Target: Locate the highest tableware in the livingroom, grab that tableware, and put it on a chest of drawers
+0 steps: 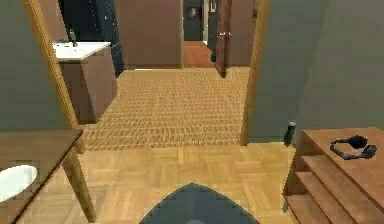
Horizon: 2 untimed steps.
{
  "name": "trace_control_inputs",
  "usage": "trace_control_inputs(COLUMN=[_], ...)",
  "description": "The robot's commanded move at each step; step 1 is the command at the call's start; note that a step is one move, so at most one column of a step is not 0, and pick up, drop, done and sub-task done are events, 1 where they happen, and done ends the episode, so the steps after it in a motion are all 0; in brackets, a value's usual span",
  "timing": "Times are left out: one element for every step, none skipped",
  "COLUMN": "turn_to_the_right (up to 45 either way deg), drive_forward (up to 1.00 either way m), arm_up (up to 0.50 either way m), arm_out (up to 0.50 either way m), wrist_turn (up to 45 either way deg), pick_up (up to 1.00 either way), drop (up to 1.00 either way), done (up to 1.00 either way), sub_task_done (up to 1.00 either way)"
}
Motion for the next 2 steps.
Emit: trace_control_inputs(turn_to_the_right=[0.0,0.0], drive_forward=[1.0,1.0], arm_up=[0.0,0.0], arm_out=[0.0,0.0], wrist_turn=[0.0,0.0], pick_up=[0.0,0.0], drop=[0.0,0.0], done=[0.0,0.0], sub_task_done=[0.0,0.0])
